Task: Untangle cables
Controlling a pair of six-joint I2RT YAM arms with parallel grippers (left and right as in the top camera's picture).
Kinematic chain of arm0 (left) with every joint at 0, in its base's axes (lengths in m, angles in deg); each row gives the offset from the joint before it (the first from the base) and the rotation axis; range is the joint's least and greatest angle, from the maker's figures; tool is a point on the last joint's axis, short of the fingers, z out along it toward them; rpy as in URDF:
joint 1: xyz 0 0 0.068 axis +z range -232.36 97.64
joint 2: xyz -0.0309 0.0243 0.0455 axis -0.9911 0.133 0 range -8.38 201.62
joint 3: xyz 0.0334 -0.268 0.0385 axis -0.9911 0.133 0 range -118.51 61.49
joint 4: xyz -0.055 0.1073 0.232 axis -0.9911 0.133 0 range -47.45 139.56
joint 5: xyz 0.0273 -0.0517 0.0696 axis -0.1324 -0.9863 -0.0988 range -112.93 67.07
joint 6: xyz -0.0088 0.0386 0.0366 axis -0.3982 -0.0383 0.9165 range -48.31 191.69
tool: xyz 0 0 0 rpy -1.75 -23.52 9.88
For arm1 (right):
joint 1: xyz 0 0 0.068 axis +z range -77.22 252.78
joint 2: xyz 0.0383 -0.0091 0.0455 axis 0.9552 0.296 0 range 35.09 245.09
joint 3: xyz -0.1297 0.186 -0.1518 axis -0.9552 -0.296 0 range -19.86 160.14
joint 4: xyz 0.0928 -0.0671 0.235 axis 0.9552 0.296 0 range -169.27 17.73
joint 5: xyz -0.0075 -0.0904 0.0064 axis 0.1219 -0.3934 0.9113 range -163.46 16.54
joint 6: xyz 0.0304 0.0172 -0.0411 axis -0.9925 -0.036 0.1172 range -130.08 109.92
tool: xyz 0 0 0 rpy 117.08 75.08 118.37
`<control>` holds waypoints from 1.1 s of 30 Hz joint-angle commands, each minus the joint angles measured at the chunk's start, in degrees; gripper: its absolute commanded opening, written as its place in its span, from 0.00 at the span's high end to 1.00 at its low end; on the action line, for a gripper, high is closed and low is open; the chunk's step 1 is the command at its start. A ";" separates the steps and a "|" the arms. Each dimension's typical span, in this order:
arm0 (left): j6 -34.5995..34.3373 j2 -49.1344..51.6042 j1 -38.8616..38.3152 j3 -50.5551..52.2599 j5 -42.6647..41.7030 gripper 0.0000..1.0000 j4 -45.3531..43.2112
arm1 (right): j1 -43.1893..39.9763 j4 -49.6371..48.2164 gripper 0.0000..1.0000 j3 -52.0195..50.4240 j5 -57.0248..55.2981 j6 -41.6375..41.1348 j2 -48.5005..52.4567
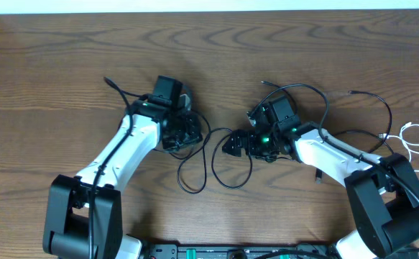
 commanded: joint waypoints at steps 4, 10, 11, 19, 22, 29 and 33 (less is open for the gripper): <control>-6.62 0.63 -3.76 -0.02 -10.60 0.80 -4.13 | 0.61 -1.86 0.04 -0.70 3.15 0.74 0.81; -18.45 0.63 -5.46 -0.02 -15.32 0.81 -12.81 | 0.28 -4.63 0.11 -0.70 16.13 11.82 0.70; -20.11 0.63 -5.46 -0.02 -16.09 0.85 -14.51 | -0.13 -4.57 0.13 -0.70 17.55 12.59 0.42; -30.45 0.63 -5.77 -0.02 -18.03 0.87 -25.55 | -5.25 0.33 0.01 -0.70 18.60 17.75 -7.41; -30.73 0.63 -6.56 -0.02 -15.74 0.86 -26.01 | -6.36 3.93 0.01 -0.70 13.03 17.99 -10.86; -28.20 0.63 -11.82 -0.02 -12.46 0.86 -25.59 | -8.55 11.21 0.01 -0.70 2.69 17.92 -17.84; -23.54 0.63 -16.74 -0.02 -6.14 0.55 -22.49 | -10.08 11.45 0.01 -0.70 2.67 15.93 -19.98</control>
